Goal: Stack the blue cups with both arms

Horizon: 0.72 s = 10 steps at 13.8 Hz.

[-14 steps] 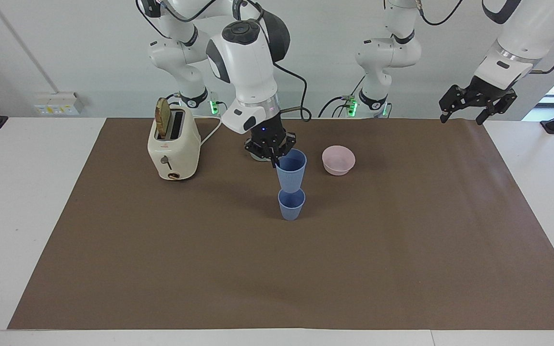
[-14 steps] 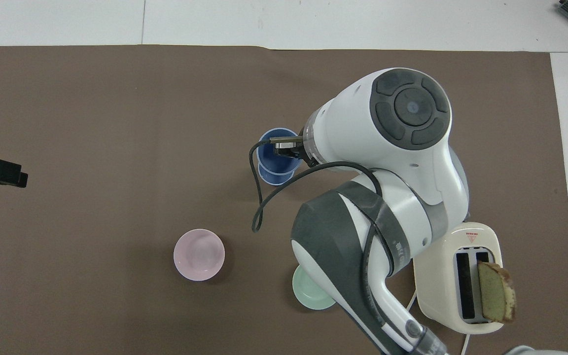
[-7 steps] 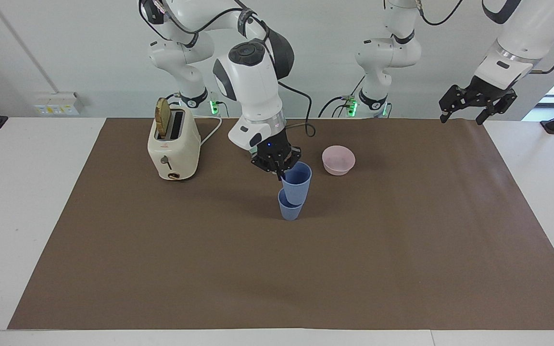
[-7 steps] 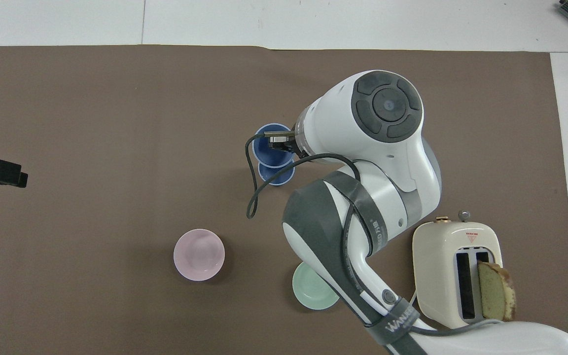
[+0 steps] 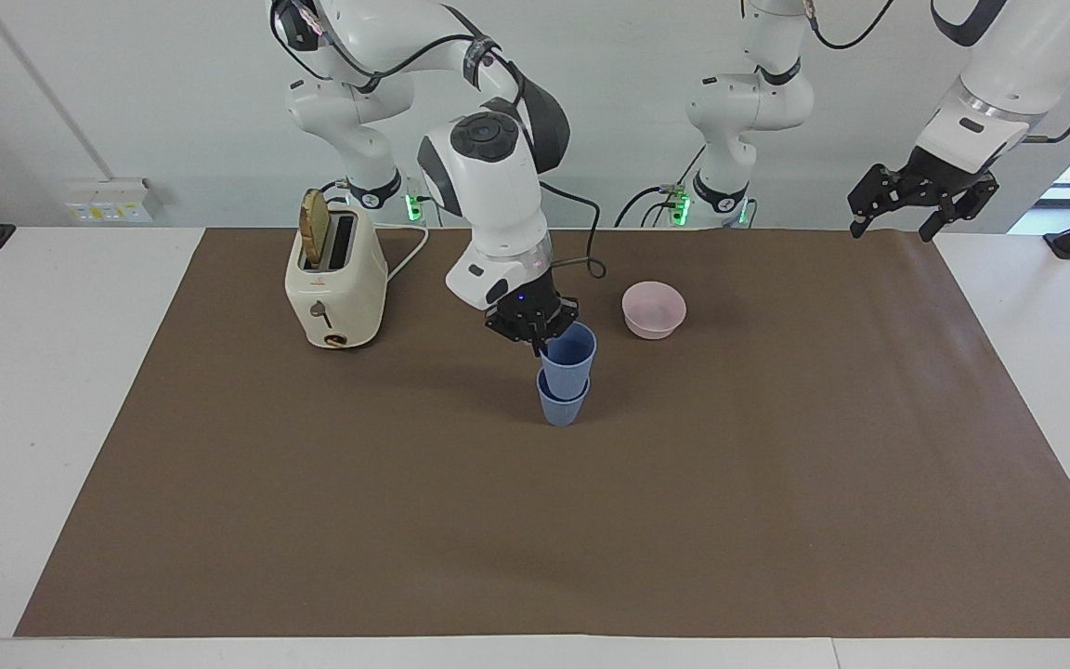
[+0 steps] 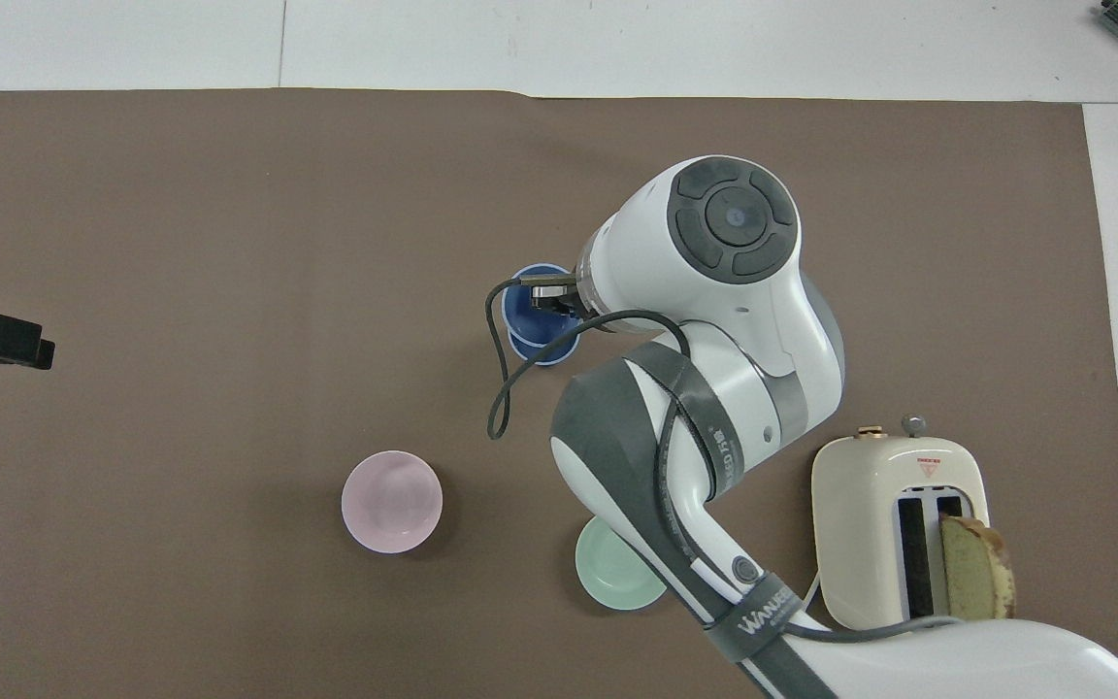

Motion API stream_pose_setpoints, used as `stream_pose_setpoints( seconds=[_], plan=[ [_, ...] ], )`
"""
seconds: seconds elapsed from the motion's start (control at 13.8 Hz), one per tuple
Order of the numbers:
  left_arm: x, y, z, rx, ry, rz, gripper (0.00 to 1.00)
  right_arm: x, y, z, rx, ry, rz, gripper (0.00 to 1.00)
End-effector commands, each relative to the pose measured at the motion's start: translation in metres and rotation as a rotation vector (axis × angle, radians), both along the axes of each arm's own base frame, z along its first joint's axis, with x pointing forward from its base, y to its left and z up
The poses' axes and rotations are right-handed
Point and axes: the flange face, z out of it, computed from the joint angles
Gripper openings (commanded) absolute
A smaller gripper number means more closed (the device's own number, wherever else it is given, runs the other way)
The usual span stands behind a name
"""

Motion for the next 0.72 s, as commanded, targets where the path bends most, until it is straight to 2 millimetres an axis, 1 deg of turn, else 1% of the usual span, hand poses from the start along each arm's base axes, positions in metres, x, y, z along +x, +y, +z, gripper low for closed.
stream_pose_setpoints(
  seconds=[0.0, 0.22, 0.29, 0.36, 0.43, 0.51, 0.65],
  plan=[
    [-0.0036, 0.0014, 0.0062, 0.014, 0.004, -0.002, 1.00, -0.0054, -0.0039, -0.0019, -0.008, 0.006, -0.003, 0.00],
    [-0.0039, 0.0022, 0.0071, 0.014, 0.001, 0.000, 1.00, -0.0053, -0.0026, -0.0049, -0.008, 0.009, 0.000, 0.00],
    [-0.0039, 0.0022, 0.0071, 0.014, 0.001, 0.000, 1.00, -0.0029, -0.0058, -0.0051, -0.005, 0.011, -0.009, 0.18],
    [-0.0040, 0.0014, 0.0071, 0.014, 0.001, -0.002, 1.00, -0.0024, -0.0077, -0.0062, -0.006, 0.017, -0.018, 0.71],
    [-0.0041, 0.0014, 0.0070, 0.014, 0.002, -0.002, 1.00, -0.0023, -0.0076, -0.0037, -0.004, 0.012, -0.018, 0.73],
    [-0.0039, 0.0022, 0.0071, 0.014, 0.001, 0.000, 1.00, -0.0025, -0.0057, -0.0030, -0.001, 0.011, -0.023, 0.78],
    [-0.0035, 0.0022, 0.0063, 0.014, 0.002, 0.000, 1.00, -0.0023, -0.0054, 0.0001, 0.001, 0.008, -0.028, 0.82]
  ],
)
